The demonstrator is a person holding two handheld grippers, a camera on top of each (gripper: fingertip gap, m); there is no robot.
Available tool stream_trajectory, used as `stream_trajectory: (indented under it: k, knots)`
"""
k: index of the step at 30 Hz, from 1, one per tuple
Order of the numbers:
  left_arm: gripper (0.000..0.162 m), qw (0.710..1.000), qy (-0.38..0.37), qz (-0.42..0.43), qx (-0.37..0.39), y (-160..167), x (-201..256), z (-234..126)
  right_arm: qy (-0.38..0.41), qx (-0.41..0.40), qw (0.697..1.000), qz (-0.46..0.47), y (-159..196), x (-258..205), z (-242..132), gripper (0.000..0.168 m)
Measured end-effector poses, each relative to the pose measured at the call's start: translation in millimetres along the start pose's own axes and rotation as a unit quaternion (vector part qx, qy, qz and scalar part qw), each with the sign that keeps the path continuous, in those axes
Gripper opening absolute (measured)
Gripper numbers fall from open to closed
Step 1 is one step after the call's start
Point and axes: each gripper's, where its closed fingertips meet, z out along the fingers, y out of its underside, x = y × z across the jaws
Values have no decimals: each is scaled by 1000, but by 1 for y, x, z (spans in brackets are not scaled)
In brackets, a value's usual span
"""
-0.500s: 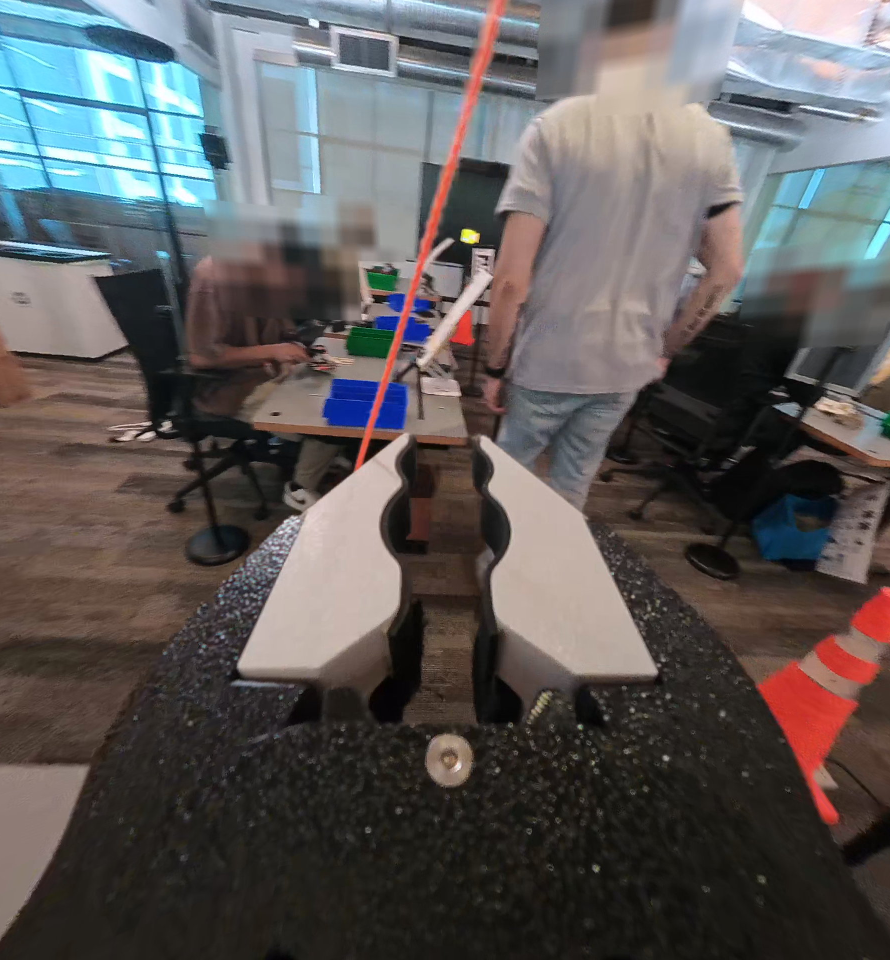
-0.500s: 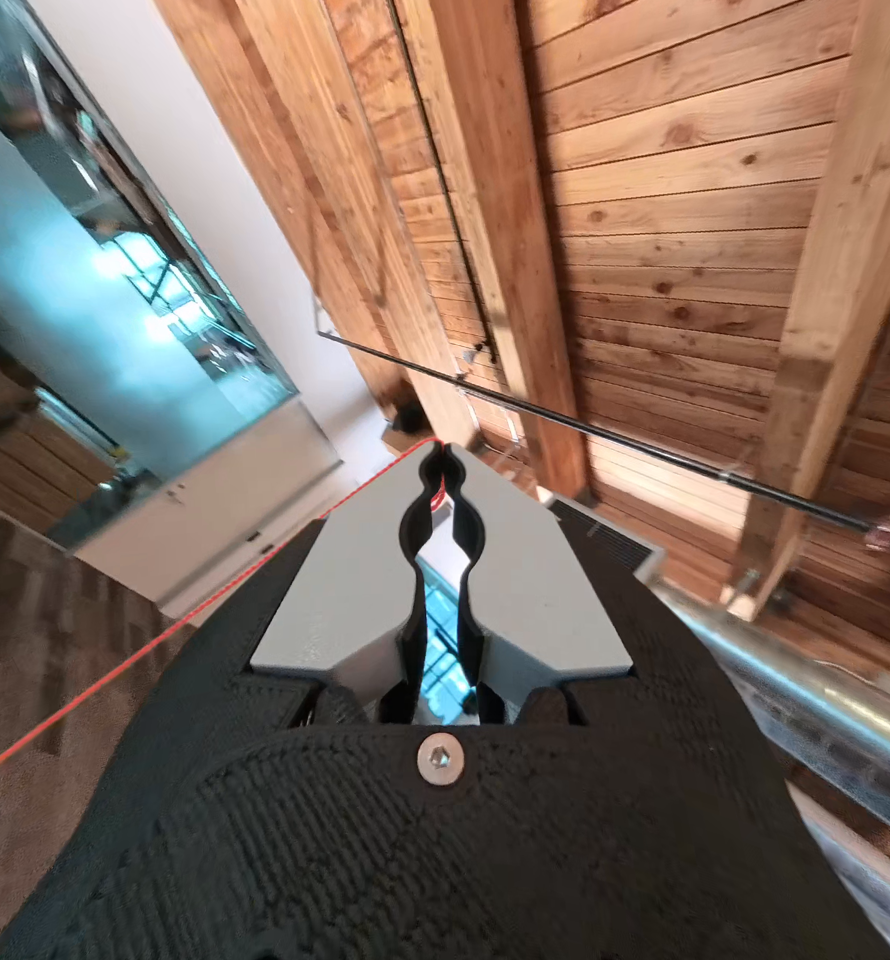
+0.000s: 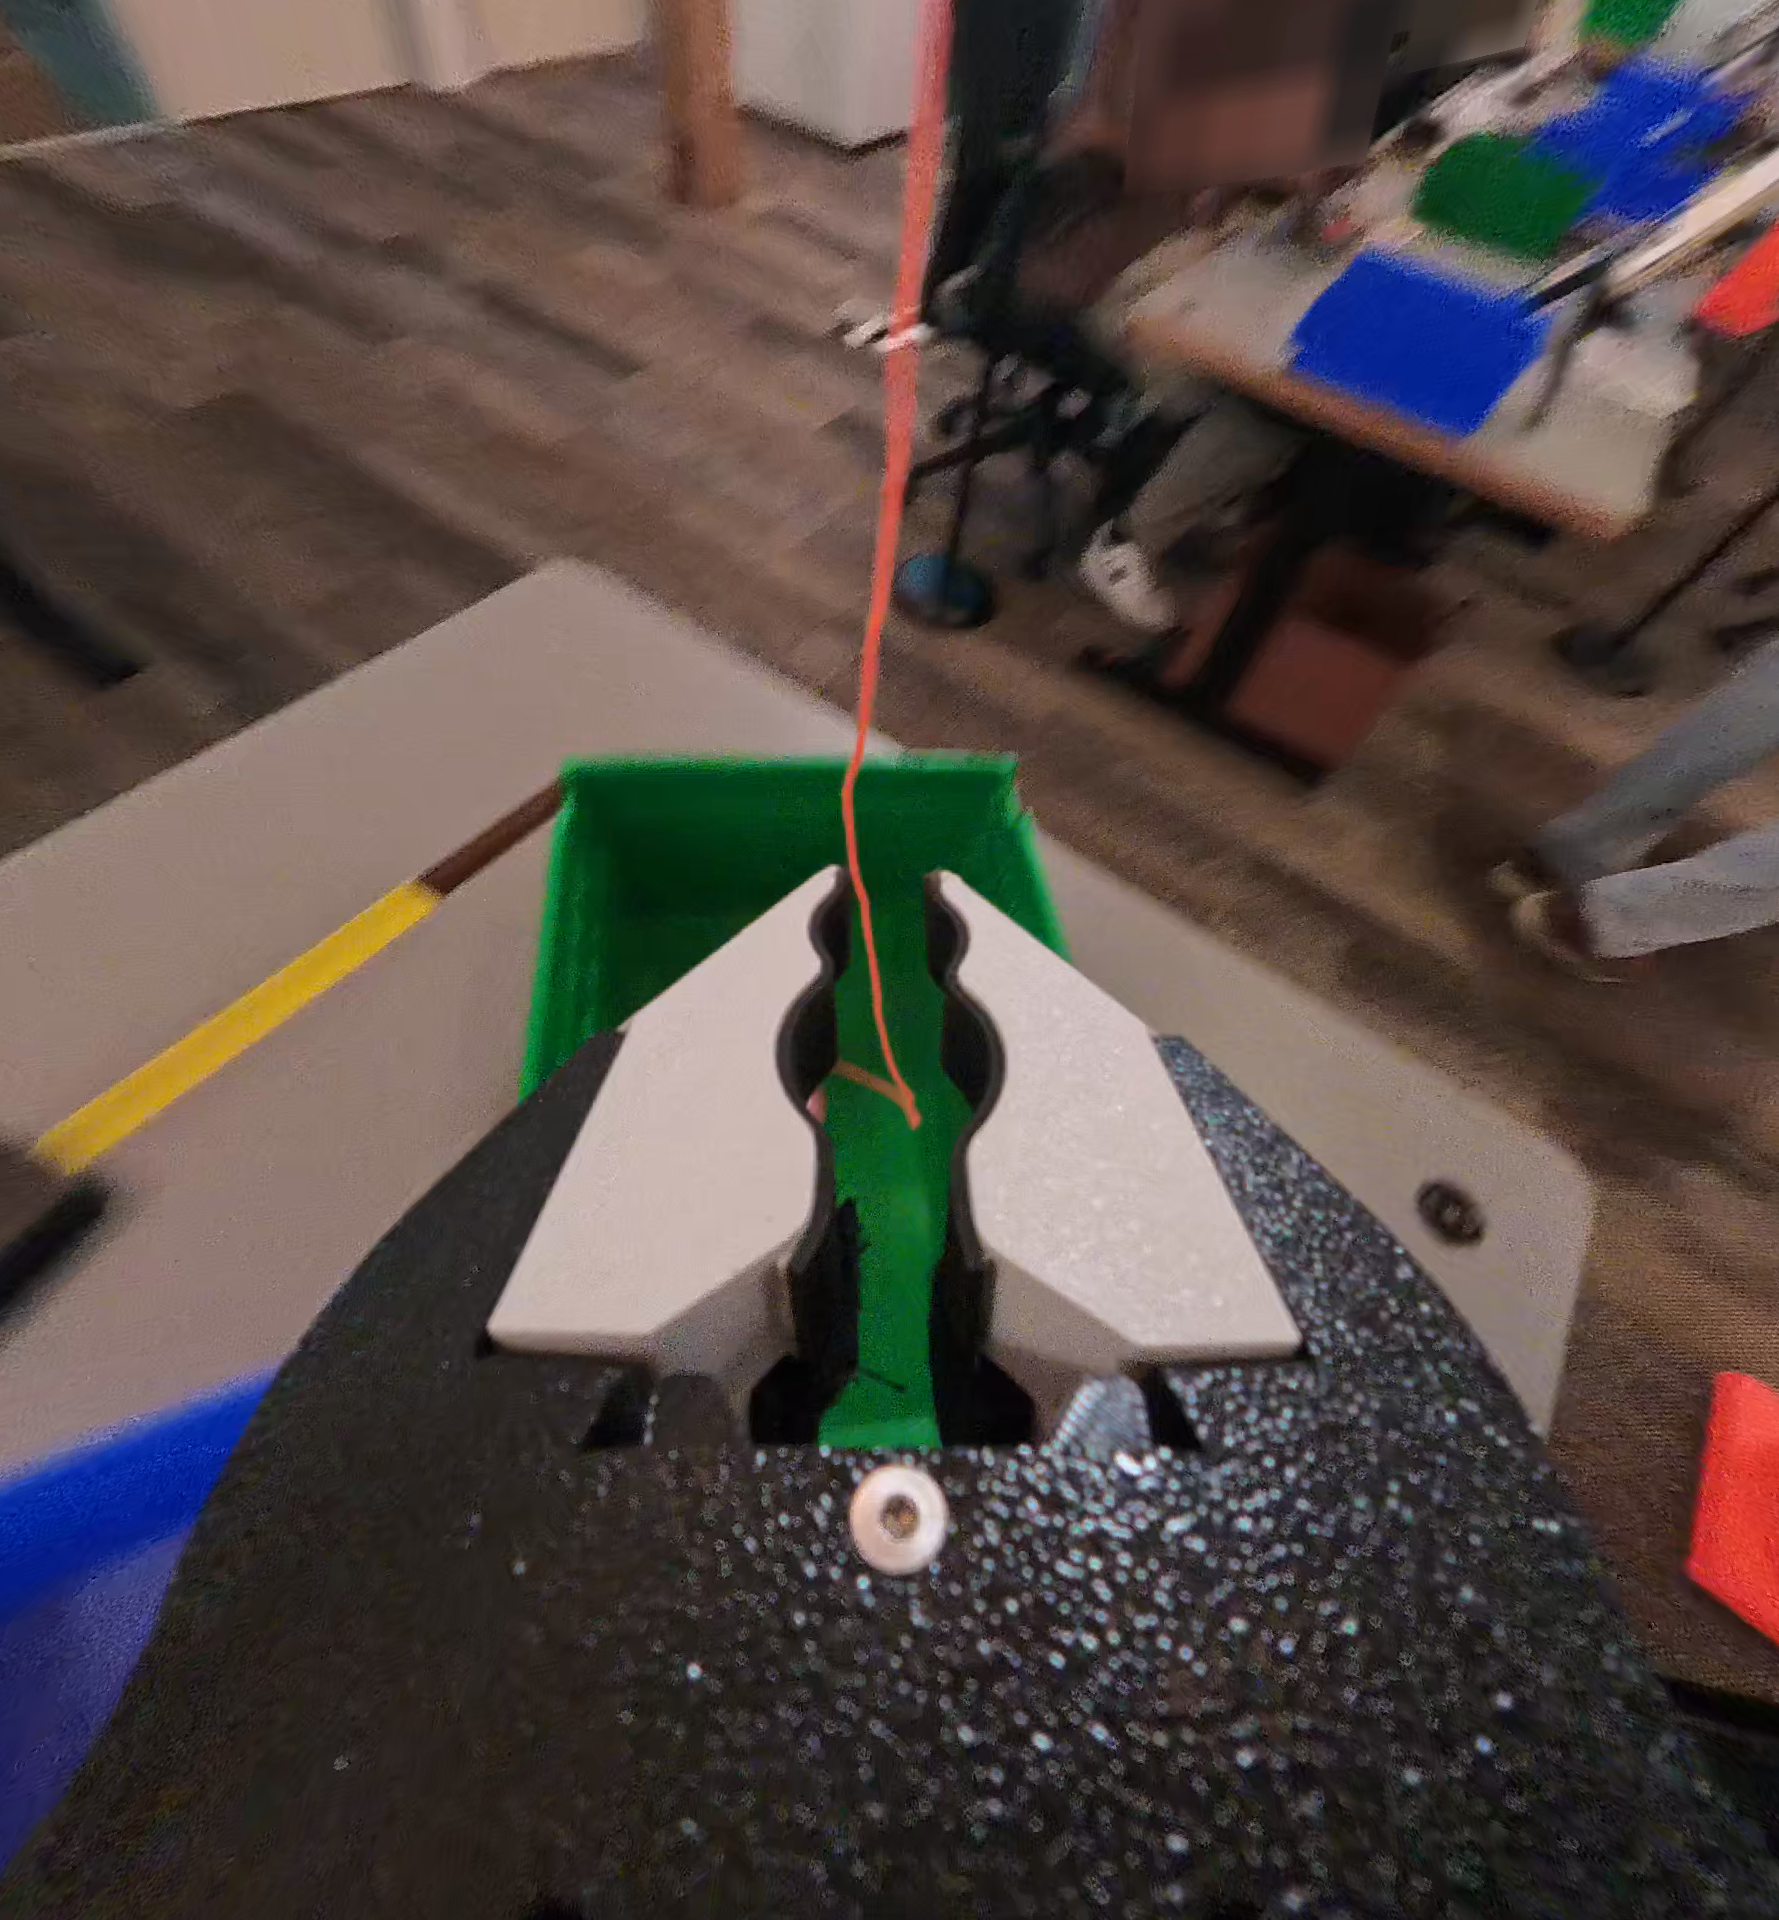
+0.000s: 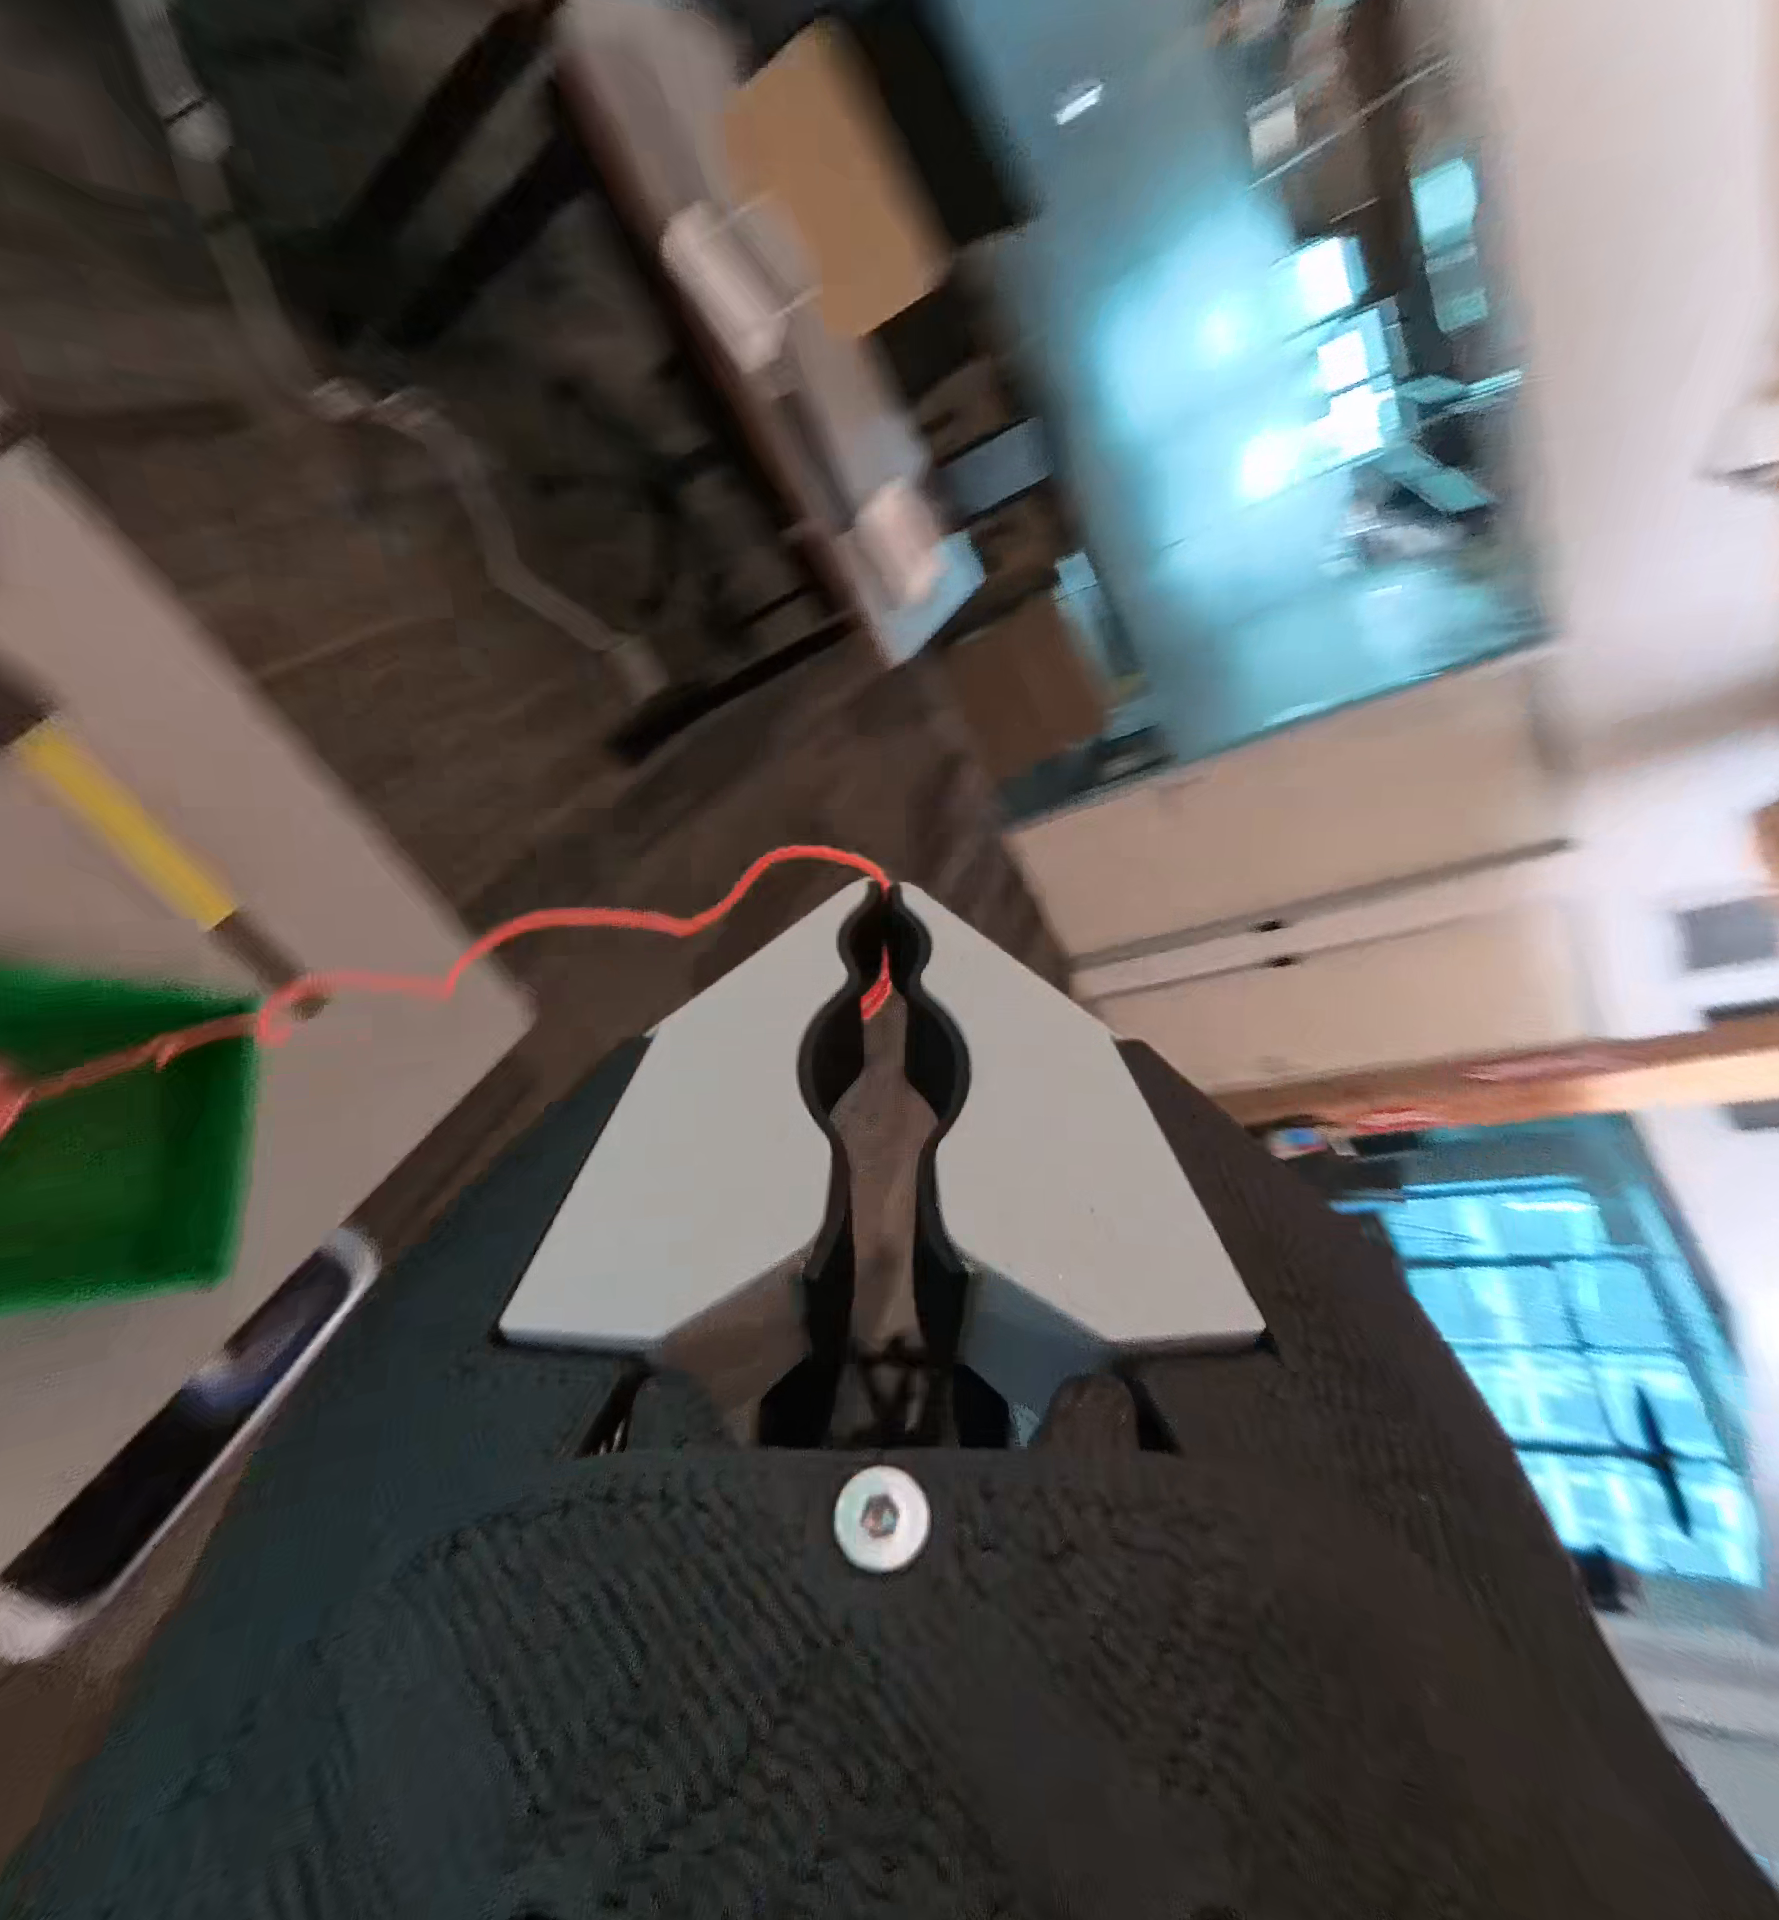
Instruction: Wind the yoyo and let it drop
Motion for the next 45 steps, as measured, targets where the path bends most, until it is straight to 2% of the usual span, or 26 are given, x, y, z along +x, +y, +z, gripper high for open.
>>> stream_trajectory:
  k: [6,8,11,12,15,16,17,18,20,21,22,25,28,32,35,36,37,38,41,43,44,45]
  knots:
    - [18,995,-63,-62,-37,94,1,-90,-213,-115,970,-7,158,-237,125,0]
    - [17,993,-78,-72,-55,115,-1,-112,-267,-145,952,18,198,-309,156,0]
    - [18,989,-90,-97,-66,138,-4,-135,-357,-178,913,81,236,-405,179,0]
    - [19,987,-93,-109,-71,145,-6,-139,-381,-199,896,114,245,-429,182,10]
    - [23,982,-96,-144,-77,159,-8,-148,-456,-241,830,214,251,-472,179,86]
    - [25,981,-93,-154,-71,160,-7,-150,-478,-246,805,249,247,-478,177,110]
    - [25,980,-88,-163,-66,162,-5,-151,-487,-260,789,271,248,-479,175,118]
    - [26,980,-85,-169,-65,163,-4,-151,-469,-285,796,258,259,-474,179,123]
    - [29,980,-79,-171,-69,165,0,-150,-366,-350,849,151,298,-447,192,126]
    - [31,981,-73,-166,-68,165,3,-149,-307,-351,882,66,308,-427,200,127]
    - [32,983,-63,-160,-65,162,7,-146,-291,-330,898,18,301,-420,200,124]
    - [42,988,-18,-153,-28,139,23,-131,-339,-250,901,101,257,-433,191,115]
    - [56,995,14,-98,32,96,36,-106,-401,-213,869,198,230,-444,178,114]
    - [57,997,-7,29,75,48,28,-55,-460,-170,837,243,207,-452,155,114]
    - [58,997,52,14,62,34,34,-15,-475,-148,831,250,201,-450,140,114]
    - [57,996,72,11,59,33,38,-5,-473,-144,831,254,202,-447,136,114]
    - [33,994,91,14,50,35,40,3,-465,-141,835,259,205,-441,133,114]
    - [0,994,99,26,24,43,39,12,-449,-142,841,265,212,-433,131,114]
    - [0,996,-6,54,-67,74,-9,34,-316,-141,899,268,241,-385,127,115]
    - [0,995,-6,22,-97,83,-20,40,-189,-104,932,291,258,-339,107,117]
    - [3,994,15,-3,-110,85,-17,42,-146,-80,933,319,264,-322,88,116]
    - [47,990,26,-33,-135,88,-15,43,-115,-59,926,354,271,-314,69,116]
